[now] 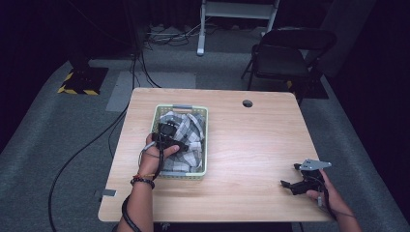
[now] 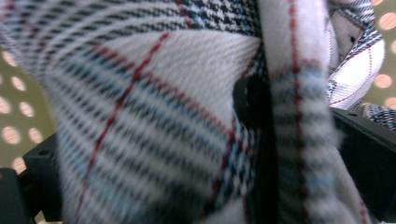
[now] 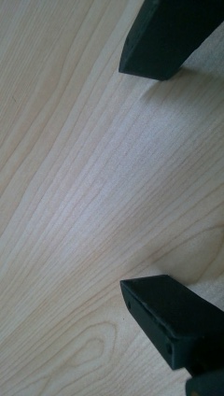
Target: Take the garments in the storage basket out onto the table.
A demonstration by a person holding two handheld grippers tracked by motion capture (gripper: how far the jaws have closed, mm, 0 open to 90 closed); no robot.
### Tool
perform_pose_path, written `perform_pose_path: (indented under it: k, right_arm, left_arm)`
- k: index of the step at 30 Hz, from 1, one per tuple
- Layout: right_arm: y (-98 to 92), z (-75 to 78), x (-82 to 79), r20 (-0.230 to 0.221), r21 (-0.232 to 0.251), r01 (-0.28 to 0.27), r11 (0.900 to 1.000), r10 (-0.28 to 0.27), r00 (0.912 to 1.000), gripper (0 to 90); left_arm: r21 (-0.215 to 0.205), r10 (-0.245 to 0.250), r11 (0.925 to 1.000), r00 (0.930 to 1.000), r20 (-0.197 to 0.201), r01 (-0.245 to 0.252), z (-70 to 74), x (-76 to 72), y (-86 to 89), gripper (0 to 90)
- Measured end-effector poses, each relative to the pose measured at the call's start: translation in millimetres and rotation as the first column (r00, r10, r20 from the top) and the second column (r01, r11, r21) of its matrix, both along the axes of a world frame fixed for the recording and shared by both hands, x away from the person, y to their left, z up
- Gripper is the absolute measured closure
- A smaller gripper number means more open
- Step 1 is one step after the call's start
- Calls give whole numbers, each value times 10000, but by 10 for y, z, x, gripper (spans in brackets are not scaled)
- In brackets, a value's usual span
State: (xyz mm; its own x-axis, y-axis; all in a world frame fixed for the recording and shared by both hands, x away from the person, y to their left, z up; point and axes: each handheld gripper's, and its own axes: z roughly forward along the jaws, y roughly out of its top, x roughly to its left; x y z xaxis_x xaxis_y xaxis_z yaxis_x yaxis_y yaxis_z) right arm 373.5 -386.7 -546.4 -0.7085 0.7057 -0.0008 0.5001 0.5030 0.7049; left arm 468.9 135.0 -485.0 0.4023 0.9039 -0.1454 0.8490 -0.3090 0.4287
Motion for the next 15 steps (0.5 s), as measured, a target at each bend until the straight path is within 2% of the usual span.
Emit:
perform_pose_path:
  k: [8, 15]
  right_arm:
    - [0, 0, 0, 0, 2, 0, 10000, 0, 10000, 0]
    - [0, 0, 0, -1, 3, 0, 10000, 0, 10000, 0]
  left_arm:
    - [-48, -220, 9997, 9994, -275, 219, -44, 59, -12, 1]
    - [137, -616, 9980, 9969, -486, 623, -83, 77, -27, 0]
